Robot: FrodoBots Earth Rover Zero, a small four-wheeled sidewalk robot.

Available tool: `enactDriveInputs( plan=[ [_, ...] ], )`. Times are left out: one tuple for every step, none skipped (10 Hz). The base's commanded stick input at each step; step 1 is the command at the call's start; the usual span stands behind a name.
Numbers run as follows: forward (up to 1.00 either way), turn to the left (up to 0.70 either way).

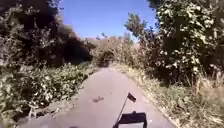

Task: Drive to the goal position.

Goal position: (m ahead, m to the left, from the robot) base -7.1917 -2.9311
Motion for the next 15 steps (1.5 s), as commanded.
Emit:
enactDriveInputs(
  plan=[
    [1.00, 0.00],
    [1.00, 0.00],
    [1.00, 0.00],
    [1.00, 0.00],
    [1.00, 0.00],
    [1.00, 0.00],
    [1.00, 0.00],
    [1.00, 0.00],
    [1.00, 0.00],
    [1.00, 0.00],
    [1.00, 0.00],
    [1.00, 0.00],
    [1.00, 0.00],
    [1.00, 0.00],
    [1.00, 0.00]
  ],
)
